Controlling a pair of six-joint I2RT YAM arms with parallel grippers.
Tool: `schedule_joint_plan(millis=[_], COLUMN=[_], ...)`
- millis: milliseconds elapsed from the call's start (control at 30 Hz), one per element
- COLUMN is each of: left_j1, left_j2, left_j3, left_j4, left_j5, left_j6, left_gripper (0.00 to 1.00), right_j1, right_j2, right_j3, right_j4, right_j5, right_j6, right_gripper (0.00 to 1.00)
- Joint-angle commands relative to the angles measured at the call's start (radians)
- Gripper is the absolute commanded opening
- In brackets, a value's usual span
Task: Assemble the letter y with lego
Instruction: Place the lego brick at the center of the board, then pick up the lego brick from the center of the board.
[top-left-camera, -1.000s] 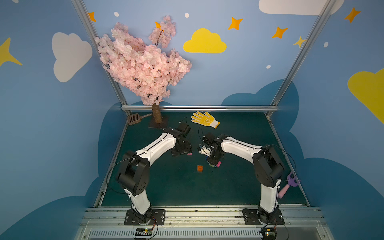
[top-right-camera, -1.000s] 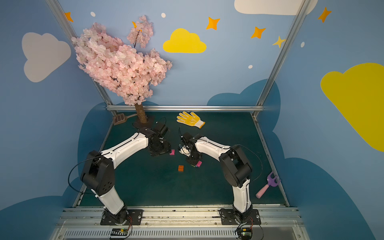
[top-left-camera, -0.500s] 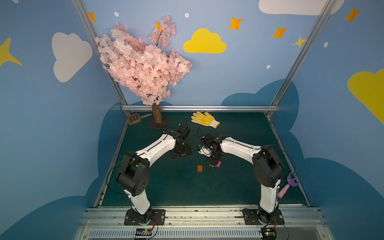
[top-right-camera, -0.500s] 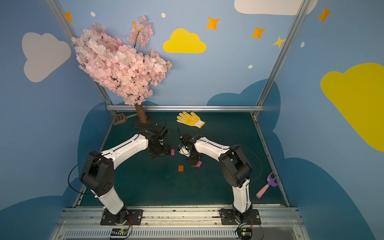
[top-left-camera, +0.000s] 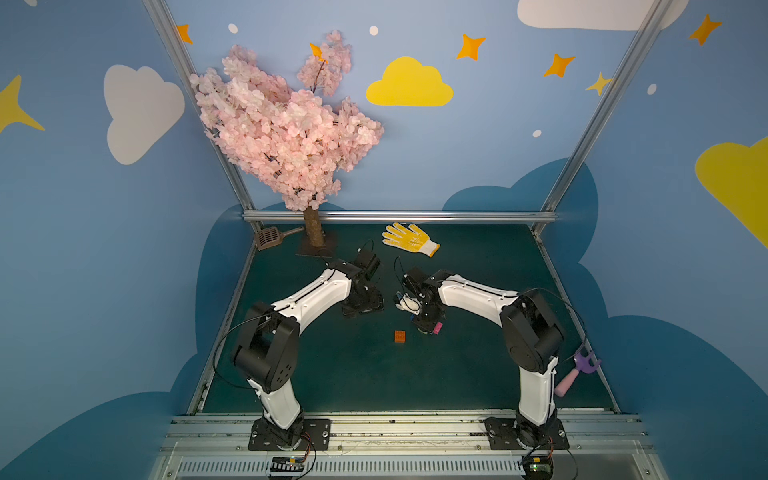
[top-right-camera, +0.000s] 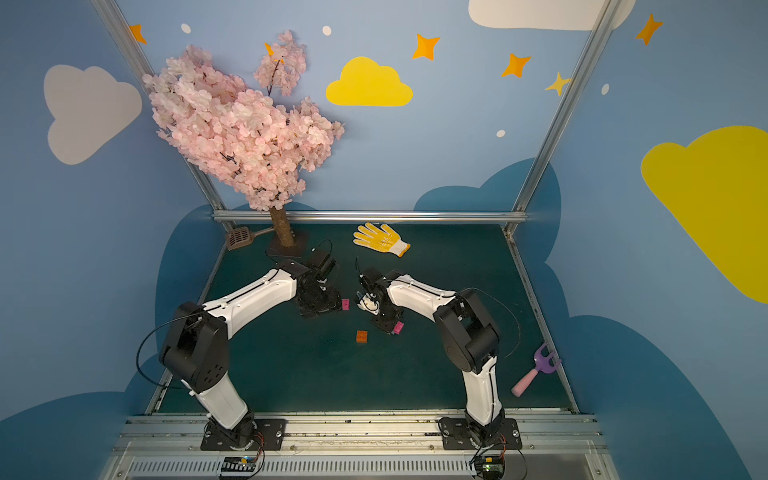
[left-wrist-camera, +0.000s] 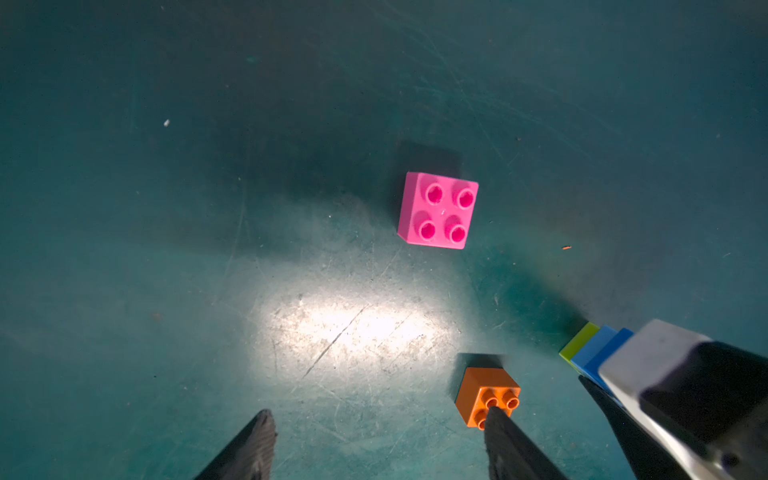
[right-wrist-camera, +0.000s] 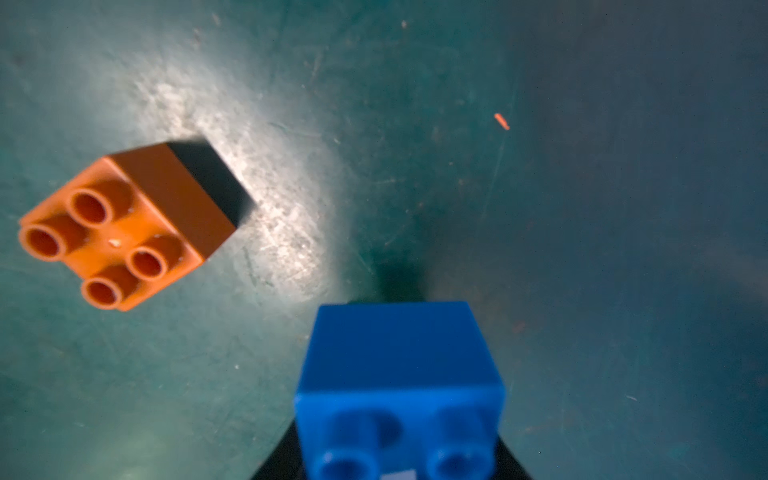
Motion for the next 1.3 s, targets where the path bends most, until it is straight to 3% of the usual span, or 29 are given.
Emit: schedule_joint_plan(millis=[0,667,1267], left_j1=[0.005,0.005,0.005], left_j2=[-0.025,-0.022,-0.013], left_j3=[-0.008,-0.021,-0.017], left_j4=[0.000,0.011,0.014], left_j5=[0.010,0.008,0.011], left_j6=[0.010,0.007,0.006], left_gripper=[0.79,0.79,0.79], right_j1=[0.005,0.004,0.007], right_j2=[0.013,0.061,0.028], right_j3=[0.015,0.058,0.082], right_j4=[0.000,-0.010,-0.046], right_j5=[0.001,0.017,0.021], right_j6=[0.005,0.052,0.043], right_gripper=[0.41,0.38,0.01])
